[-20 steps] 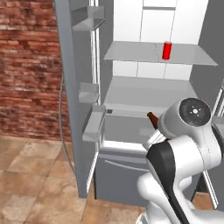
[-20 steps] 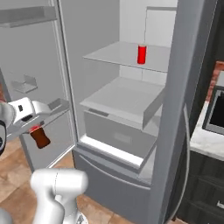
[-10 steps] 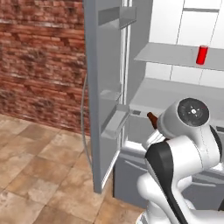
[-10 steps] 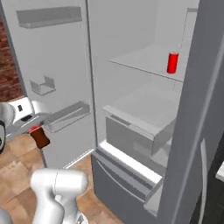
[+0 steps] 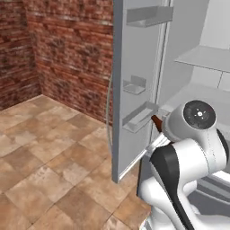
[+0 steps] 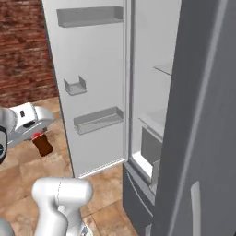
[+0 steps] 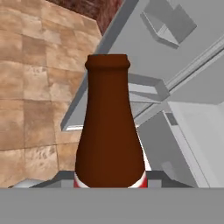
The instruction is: Open the fridge, grab two sodas, and place both sodas inside the bowl with ice on the dining counter.
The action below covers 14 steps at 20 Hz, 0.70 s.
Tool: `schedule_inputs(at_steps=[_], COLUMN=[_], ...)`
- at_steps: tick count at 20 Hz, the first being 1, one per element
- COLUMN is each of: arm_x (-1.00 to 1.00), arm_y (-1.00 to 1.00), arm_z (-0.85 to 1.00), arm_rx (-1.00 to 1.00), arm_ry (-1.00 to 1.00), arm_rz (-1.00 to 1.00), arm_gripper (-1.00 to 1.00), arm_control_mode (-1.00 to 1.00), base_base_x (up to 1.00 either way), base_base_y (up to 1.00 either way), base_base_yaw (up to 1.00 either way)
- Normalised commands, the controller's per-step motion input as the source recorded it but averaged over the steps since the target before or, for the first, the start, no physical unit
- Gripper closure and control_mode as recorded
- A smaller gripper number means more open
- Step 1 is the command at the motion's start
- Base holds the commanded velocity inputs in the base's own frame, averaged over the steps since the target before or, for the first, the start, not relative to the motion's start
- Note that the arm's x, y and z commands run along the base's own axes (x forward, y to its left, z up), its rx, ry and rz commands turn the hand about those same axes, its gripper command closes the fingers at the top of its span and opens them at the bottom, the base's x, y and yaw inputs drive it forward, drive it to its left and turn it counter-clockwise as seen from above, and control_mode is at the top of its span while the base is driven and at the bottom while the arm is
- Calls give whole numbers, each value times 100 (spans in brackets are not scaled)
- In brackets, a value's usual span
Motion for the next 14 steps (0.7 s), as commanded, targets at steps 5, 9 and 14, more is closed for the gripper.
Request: schedule_inputs(at_steps=[5, 9, 14], arm_x=[0, 0, 0], arm_y=[0, 0, 0], arm_z=[0, 0, 0], arm_rx=[0, 0, 0], arm_ry=[0, 0, 0], arm_rz=[0, 0, 0], arm_gripper=[100, 100, 100], arm_control_mode=[100, 100, 100], base_base_x=[-50, -39, 29], base_base_y=[2, 18, 58], base_base_yaw=[46, 47, 35])
